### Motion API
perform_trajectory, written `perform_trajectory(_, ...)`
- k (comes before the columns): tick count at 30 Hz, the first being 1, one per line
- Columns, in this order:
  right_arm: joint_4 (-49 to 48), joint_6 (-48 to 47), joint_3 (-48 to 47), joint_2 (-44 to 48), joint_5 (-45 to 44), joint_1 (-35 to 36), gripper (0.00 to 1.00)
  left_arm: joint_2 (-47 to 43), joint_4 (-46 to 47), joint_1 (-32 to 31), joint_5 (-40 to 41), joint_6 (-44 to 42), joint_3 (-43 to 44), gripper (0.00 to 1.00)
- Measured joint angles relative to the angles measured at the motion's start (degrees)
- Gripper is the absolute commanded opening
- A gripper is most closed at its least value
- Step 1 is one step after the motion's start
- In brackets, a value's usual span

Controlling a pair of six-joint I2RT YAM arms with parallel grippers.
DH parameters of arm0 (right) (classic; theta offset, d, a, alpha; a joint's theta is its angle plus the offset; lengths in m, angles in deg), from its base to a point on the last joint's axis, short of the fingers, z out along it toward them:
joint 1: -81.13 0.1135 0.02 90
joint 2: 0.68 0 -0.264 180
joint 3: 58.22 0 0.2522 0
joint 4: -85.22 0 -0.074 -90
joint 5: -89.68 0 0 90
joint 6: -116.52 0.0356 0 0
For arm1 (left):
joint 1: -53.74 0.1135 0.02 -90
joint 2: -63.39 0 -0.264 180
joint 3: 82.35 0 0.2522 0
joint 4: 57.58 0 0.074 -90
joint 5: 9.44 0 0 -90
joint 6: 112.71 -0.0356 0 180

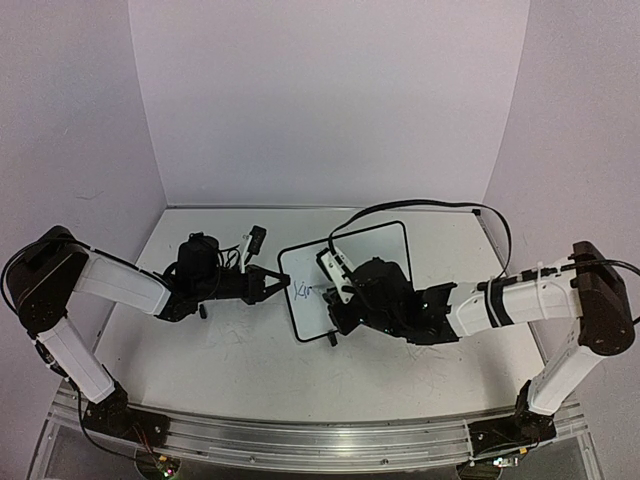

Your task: Write a sentence on the whiteboard

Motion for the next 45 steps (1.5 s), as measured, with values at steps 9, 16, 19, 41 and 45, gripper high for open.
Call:
perform_trajectory(9, -0.19, 0.91, 1.63, 0.32, 0.07, -0.02, 0.0, 0.0, 0.02, 0.0, 0.0, 0.02, -0.2, 0.0)
perform_trajectory(16, -0.32, 1.06, 1.88, 0.32, 0.27, -0.04, 0.0, 0.0, 0.02, 0.0, -0.01, 0.13, -0.2, 0.0)
perform_trajectory(19, -0.3, 1.02, 1.88, 0.4, 0.49, -0.06, 0.0, 0.0, 0.02, 0.0, -0.02, 0.15, -0.2, 0.0)
perform_trajectory(41, -0.86, 0.36, 2.8, 4.0, 2.21, -1.4, 0.0, -0.42, -0.07, -0.07, -0.09, 0.08, -0.3, 0.0)
perform_trajectory(45, -0.77, 0.21, 3.68, 4.0, 2.67, -1.4, 0.0, -0.43, -0.09, -0.07, -0.07, 0.05, -0.3, 0.0)
